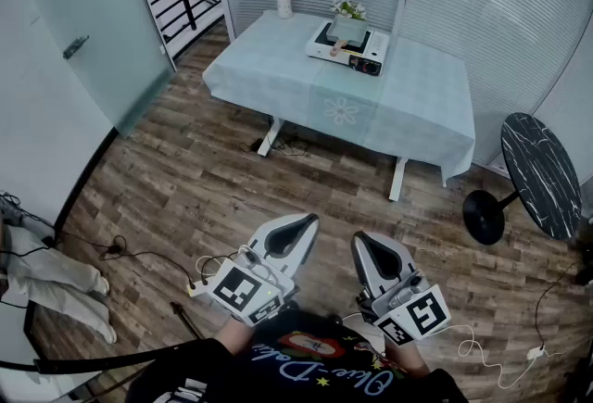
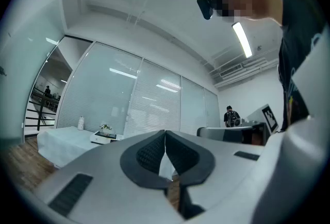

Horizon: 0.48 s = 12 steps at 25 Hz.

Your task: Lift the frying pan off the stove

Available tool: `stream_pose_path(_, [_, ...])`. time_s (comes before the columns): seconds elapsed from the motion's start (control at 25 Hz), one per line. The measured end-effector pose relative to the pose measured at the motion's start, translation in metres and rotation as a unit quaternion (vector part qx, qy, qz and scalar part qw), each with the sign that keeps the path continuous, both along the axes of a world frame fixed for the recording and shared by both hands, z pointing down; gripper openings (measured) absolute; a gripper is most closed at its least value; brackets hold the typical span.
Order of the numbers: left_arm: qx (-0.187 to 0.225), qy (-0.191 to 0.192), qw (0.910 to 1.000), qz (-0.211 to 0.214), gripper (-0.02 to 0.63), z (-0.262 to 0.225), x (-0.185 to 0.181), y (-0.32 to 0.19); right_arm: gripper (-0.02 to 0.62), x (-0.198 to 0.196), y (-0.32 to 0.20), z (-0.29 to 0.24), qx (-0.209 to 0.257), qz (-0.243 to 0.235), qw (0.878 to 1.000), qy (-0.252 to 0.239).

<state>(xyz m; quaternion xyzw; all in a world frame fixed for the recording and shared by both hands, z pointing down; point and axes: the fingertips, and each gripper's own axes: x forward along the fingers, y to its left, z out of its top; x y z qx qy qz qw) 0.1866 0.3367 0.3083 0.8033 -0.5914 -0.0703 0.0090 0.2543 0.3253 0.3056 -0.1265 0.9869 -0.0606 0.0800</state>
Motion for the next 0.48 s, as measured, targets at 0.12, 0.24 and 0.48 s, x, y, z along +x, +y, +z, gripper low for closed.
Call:
stream_pose_path(0.12, [-0.003,0.001,1.0000,0.001,0.006,0.001,-0.002,0.000,0.000,-0.002,0.000,0.002,-0.002,0.003,1.000,0.003])
stream_pose_path(0.24, [-0.003,0.002,1.0000,0.003,0.006,0.002,-0.003,-0.001,0.000,-0.003,0.000,0.003,-0.004,0.003,1.000,0.006])
stream_pose_path(0.48, [-0.004,0.003,1.0000,0.000,0.006,0.004,-0.013,-0.003,0.000,-0.010,-0.005,0.003,-0.012,0.010,1.000,-0.001])
